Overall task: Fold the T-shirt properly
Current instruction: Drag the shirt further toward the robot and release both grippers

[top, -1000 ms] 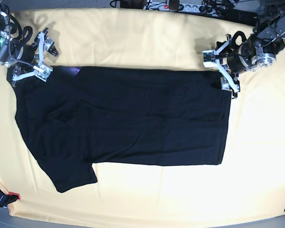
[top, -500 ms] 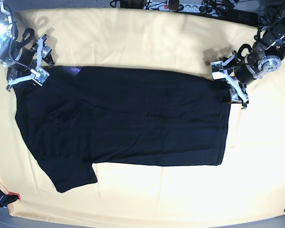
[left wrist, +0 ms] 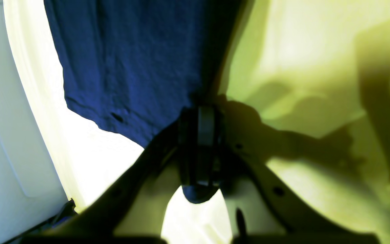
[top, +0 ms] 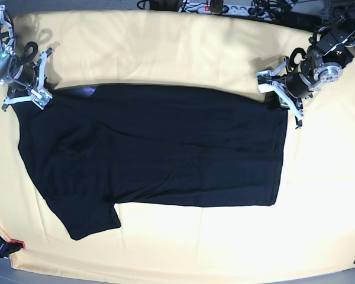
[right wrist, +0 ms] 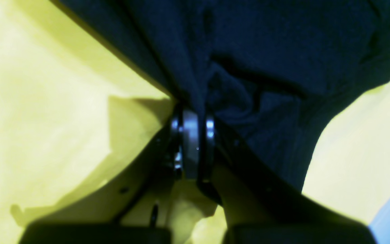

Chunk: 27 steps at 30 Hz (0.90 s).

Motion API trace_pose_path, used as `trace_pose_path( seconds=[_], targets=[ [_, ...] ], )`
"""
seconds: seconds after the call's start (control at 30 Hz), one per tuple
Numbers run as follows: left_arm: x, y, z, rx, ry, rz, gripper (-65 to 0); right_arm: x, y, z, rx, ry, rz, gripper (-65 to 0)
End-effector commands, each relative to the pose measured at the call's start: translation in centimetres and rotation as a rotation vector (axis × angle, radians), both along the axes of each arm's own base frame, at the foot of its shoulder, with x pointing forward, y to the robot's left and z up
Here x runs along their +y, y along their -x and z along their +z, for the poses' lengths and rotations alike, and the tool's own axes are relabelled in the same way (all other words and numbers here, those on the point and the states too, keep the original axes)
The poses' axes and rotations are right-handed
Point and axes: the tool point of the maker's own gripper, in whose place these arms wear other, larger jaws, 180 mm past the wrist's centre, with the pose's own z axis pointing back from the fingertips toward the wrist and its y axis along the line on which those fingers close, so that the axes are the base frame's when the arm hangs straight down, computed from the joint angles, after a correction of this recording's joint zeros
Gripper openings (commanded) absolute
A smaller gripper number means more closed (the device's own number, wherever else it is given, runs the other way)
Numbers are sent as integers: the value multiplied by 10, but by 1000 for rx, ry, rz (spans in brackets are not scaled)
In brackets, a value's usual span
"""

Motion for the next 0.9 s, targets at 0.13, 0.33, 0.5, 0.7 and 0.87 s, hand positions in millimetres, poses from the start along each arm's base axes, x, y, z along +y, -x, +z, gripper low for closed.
trace_pose_path(
  seconds=[0.13, 0.33, 0.5, 0.7, 0.87],
  targets=[
    [7, -1, 18, -23, -47, -37, -650, -26, 12, 4, 88, 146, -27, -650],
    [13, 24, 24, 115, -74, -98, -650, -27, 38, 10, 168, 196, 18, -650],
    [15, 53, 28, 264, -98, -146, -650, -22, 58, 14, 206, 234, 49, -650],
    [16, 91, 33, 464, -115, -152, -650, -15, 97, 9, 304, 251, 83, -650],
    [21, 119, 35, 614, -118, -196, -650, -9, 129, 5, 379, 248, 112, -650]
  ],
)
